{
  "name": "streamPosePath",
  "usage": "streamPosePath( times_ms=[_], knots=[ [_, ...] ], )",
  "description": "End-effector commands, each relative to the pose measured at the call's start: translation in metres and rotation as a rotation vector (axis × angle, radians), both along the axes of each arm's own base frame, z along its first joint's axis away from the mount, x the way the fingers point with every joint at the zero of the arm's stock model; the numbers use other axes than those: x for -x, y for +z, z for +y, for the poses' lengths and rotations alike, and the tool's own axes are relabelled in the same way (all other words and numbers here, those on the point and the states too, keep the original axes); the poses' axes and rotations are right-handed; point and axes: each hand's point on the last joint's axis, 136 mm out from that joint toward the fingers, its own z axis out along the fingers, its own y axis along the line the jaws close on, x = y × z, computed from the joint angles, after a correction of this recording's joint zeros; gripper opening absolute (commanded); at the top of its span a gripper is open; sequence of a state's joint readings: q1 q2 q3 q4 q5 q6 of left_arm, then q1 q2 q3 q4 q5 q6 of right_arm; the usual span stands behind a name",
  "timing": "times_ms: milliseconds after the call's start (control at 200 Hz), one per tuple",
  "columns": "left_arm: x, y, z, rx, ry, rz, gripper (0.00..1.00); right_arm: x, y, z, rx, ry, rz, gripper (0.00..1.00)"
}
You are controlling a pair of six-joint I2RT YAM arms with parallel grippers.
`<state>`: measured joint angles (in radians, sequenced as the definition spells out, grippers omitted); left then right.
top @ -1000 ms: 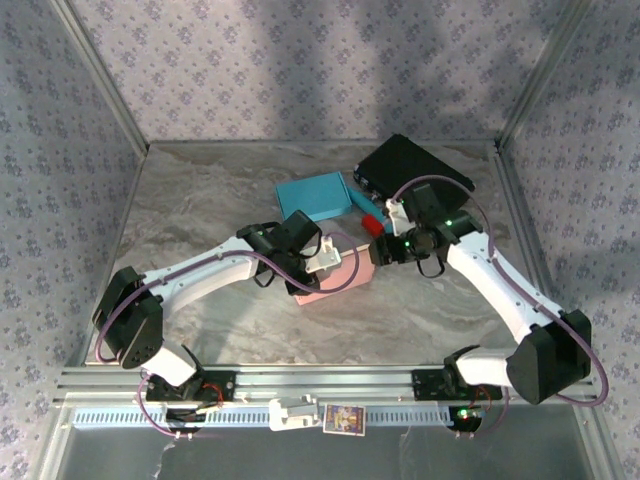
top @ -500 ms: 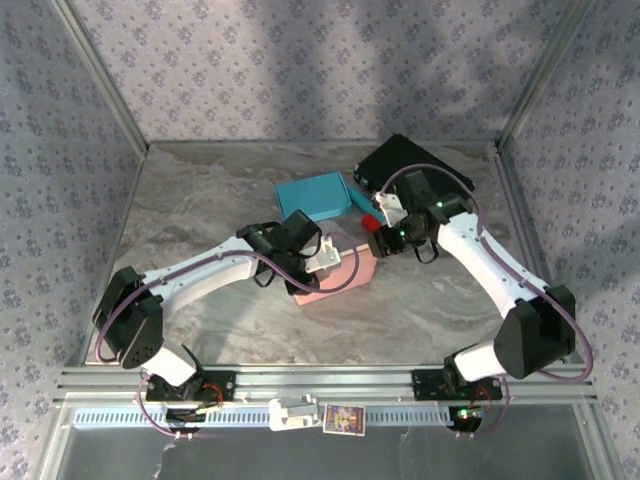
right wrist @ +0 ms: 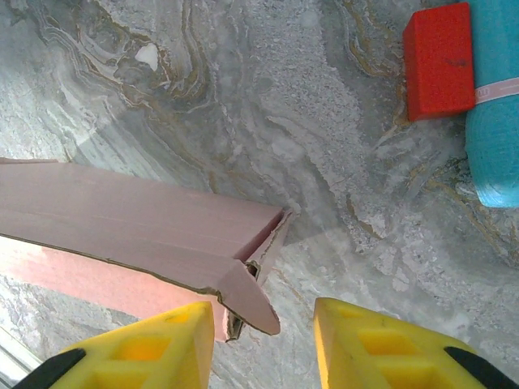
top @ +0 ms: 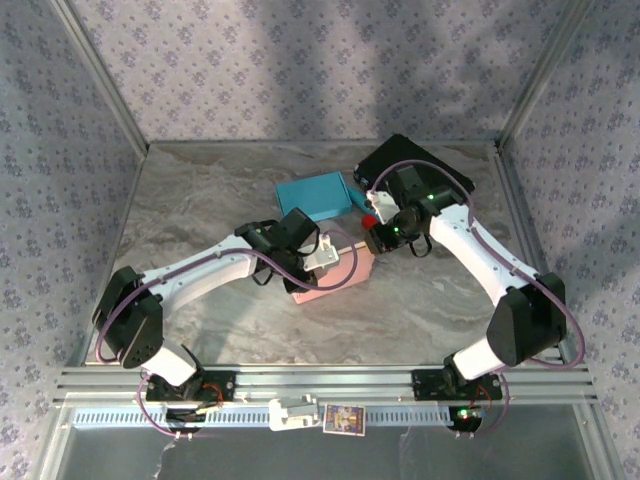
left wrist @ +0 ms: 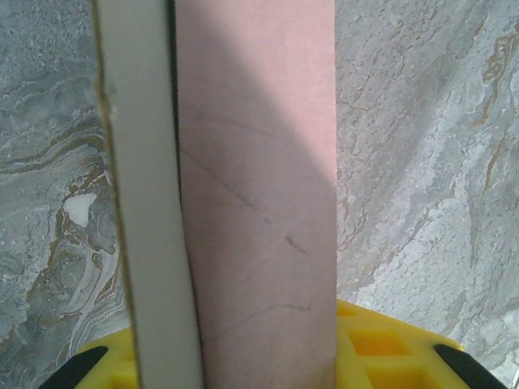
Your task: Fold the paper box
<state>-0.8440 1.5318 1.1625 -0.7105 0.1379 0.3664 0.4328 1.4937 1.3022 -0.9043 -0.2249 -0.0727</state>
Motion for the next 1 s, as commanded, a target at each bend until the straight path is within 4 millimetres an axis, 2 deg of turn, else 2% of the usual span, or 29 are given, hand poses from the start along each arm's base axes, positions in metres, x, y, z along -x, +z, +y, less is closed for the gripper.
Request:
streamPosePath(
  times_ms=[0, 305, 665, 899, 994],
  knots=[
    [0.0016, 0.0041, 0.0016, -0.007, -0.016, 0.008, 0.29, -0.0026, 0.0087, 0.0032, 0.008, 0.027, -0.015, 0.39],
    [0.0017, 0.0045, 0.0026, -0.007, -0.018, 0.009, 0.29, -0.0051, 0.0004, 0.0075, 0.019, 0.044, 0.002, 0.33],
    [0.0013, 0.0043, 0.0019, -0.006, -0.016, 0.01, 0.29, -0.0085, 0.0021, 0.0105, 0.041, 0.049, -0.015, 0.1],
    [0.0011, 0.0036, 0.0023, -0.008, -0.013, 0.009, 0.3, -0.0072, 0.003, 0.0113, 0.069, 0.054, -0.034, 0.0],
    [-0.0006, 0.0038, 0.003, -0.007, -0.004, 0.009, 0.31, -0.0058, 0.0034, 0.012, 0.081, 0.054, -0.043, 0.0]
  ],
)
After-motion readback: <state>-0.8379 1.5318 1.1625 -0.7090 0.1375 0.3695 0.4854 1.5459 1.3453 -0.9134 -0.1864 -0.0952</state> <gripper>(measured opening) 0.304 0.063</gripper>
